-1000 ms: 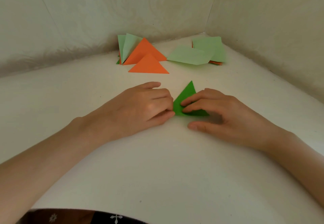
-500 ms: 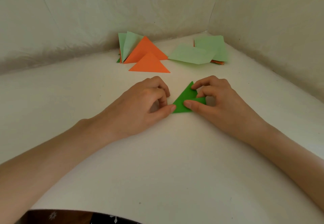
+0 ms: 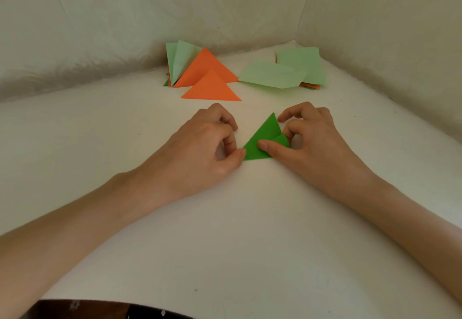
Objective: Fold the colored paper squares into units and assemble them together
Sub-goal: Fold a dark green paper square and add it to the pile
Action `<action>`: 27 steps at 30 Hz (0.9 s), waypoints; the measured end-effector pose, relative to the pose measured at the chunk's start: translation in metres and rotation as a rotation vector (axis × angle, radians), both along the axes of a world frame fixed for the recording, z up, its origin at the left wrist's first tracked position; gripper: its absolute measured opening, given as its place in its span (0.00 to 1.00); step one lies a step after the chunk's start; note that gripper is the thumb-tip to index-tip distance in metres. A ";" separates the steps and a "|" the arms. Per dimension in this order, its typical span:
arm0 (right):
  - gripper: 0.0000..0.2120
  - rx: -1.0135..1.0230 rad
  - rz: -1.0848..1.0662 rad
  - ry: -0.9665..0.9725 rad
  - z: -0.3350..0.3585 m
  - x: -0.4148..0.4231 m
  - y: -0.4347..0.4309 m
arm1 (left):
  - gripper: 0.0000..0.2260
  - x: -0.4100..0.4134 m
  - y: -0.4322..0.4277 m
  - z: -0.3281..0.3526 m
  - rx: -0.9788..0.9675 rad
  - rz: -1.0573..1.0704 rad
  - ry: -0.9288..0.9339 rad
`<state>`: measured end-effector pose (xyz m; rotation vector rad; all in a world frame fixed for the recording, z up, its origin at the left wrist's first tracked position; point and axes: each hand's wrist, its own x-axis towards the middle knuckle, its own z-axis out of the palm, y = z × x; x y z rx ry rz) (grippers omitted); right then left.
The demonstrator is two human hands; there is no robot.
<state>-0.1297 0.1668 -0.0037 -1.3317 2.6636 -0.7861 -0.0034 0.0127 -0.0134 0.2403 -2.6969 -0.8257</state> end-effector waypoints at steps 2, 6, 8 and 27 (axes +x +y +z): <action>0.19 -0.001 0.002 0.014 0.000 0.000 0.000 | 0.09 0.000 0.001 -0.001 -0.020 -0.008 -0.007; 0.18 -0.007 0.018 0.009 -0.002 -0.001 0.001 | 0.05 0.001 0.001 -0.001 -0.077 -0.044 0.021; 0.19 -0.005 0.020 0.019 -0.003 0.000 0.001 | 0.06 0.002 0.002 0.000 -0.154 -0.097 0.052; 0.14 0.035 0.067 0.097 -0.005 0.001 0.004 | 0.20 0.011 0.004 0.009 -0.687 -0.298 0.058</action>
